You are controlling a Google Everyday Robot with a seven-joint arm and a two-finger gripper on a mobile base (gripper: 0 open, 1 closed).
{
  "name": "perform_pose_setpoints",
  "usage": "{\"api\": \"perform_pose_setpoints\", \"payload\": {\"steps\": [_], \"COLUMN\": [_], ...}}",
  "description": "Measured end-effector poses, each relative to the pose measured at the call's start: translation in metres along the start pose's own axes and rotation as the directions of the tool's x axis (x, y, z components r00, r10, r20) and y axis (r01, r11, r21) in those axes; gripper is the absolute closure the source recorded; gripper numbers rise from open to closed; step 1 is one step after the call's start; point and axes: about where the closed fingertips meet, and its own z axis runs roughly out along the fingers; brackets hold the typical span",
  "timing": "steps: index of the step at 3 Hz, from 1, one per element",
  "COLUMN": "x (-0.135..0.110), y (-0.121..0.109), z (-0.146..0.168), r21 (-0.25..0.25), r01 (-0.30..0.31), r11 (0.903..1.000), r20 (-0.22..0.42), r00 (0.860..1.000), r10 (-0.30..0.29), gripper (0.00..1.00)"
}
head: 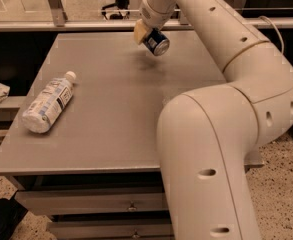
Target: Place pepsi can upright
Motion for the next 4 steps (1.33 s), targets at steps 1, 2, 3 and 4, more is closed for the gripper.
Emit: {"api": "perform_pose_setpoints", "payload": {"steps": [1,2,3,4], "x": [0.012,0.039,0.061,0.060], "y": [-0.009,-0.010,-0.017,-0.020], "z": [-0.023,-0.039,-0.062,-0.069], "r21": [-0.024,-0.052,-0.025,0.012], "r01": [0.011,0.061,0.120,0.157], "r11": [0.9996,0.9967,0.9924,0.9875], "r20": [0.132,0.275,0.485,0.507], "r00": [0.991,0.960,0.870,0.850], "r10": [-0.008,-0.045,-0.093,-0.141], "gripper": [1.00,1.00,1.00,1.00]}}
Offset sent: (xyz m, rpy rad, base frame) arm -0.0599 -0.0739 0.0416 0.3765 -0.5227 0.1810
